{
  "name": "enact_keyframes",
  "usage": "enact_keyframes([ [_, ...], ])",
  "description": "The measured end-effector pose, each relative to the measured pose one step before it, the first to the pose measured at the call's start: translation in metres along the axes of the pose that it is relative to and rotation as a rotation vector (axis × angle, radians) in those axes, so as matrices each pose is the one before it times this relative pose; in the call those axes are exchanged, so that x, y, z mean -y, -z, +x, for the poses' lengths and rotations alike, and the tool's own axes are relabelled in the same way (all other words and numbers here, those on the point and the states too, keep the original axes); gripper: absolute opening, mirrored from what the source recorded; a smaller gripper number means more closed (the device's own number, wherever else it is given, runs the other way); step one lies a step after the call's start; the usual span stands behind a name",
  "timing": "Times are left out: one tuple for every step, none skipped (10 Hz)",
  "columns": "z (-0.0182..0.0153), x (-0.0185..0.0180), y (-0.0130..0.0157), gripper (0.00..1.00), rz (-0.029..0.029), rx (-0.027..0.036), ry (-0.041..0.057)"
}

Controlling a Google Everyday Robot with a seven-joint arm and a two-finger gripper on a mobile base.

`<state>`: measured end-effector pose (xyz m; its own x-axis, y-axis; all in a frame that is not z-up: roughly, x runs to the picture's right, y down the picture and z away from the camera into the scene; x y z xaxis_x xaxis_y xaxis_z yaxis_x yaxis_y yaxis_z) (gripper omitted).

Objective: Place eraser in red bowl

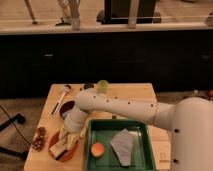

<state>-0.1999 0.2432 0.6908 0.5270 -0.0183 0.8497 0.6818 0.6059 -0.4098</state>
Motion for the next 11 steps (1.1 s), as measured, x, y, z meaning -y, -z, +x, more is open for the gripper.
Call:
enact_keyframes([
  [-0.00116,0.00041,-0.00129,0.33,-0.00218,0.00096,0.00218],
  [0.0003,0.00027,-0.00006,0.25,0.00118,0.002,-0.0014],
  [0.00217,0.00196,-0.00108,0.16,0.0057,0.00753,0.00015],
  [-0.00022,0.00406,-0.00446,0.05,0.0032,0.01004,0.00403],
  [-0.00066,0.002,-0.00278,0.01,0.00098,0.00705,0.00316],
  [0.00215,0.00102,-0.00083,0.0,0.00353,0.00547,-0.00232],
  [0.00083,0.00143,-0.00129,0.0,0.00172,0.00516,-0.00014],
  [-0.00126,0.0024,-0.00249,0.0,-0.00056,0.00644,0.00541],
  [0.00049,0.00116,-0.00023,0.0,0.00261,0.00239,0.00025],
  [0.00119,0.00119,0.00049,0.0,0.00527,0.0015,-0.00149],
  [0.00084,0.0014,0.00054,0.0,0.00517,0.00082,-0.0006],
])
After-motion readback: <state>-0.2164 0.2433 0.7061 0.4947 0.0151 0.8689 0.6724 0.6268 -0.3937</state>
